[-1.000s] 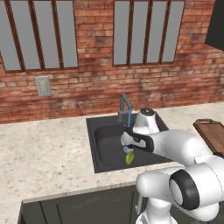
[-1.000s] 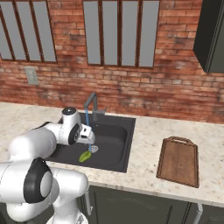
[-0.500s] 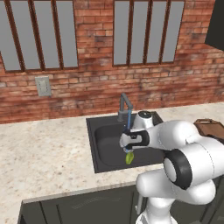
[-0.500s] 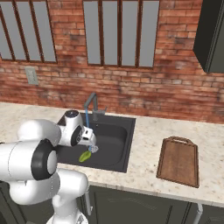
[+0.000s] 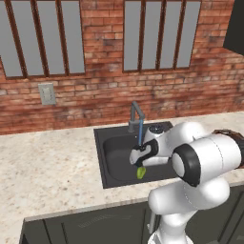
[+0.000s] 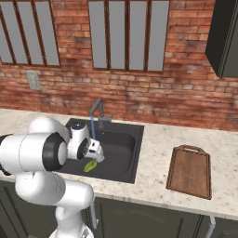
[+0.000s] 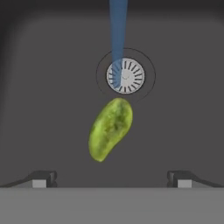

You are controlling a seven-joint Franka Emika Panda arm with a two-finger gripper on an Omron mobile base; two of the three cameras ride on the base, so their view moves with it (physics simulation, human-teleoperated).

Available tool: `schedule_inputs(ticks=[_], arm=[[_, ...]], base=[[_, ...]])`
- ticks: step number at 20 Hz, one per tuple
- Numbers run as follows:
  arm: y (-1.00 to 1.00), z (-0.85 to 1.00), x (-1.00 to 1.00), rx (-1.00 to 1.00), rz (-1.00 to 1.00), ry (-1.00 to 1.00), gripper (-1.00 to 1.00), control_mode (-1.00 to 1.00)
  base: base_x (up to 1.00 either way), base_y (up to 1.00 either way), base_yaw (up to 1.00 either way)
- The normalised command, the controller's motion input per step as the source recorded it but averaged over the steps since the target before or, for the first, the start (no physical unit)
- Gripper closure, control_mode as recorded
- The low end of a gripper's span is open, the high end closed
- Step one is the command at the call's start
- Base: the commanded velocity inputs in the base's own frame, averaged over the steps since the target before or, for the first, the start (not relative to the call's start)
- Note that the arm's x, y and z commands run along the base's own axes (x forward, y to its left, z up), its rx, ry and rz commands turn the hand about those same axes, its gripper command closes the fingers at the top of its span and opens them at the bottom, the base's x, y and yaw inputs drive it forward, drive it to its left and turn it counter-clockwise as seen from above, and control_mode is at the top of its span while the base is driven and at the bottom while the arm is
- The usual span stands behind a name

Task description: Pick the mango from the sink and place it on the cutting board to airdry. Then turn off the sink faucet.

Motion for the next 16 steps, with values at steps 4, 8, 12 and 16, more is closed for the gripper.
schedule_inputs(ticks=[4,8,12,16], arm=[[0.02,-0.31,0.09,0.00,0.00,0.00,-1.00,-1.00],[0.05,-0.31,0.11,0.00,0.00,0.00,-1.00,-1.00],[0.00,-0.33,0.10,0.00,0.00,0.00,-1.00,-1.00],[0.00,-0.31,0.13,0.00,0.00,0.00,-1.00,-1.00]], base=[[0.00,0.00,0.00],[0.00,0.00,0.00],[0.00,0.00,0.00],[0.00,0.00,0.00]])
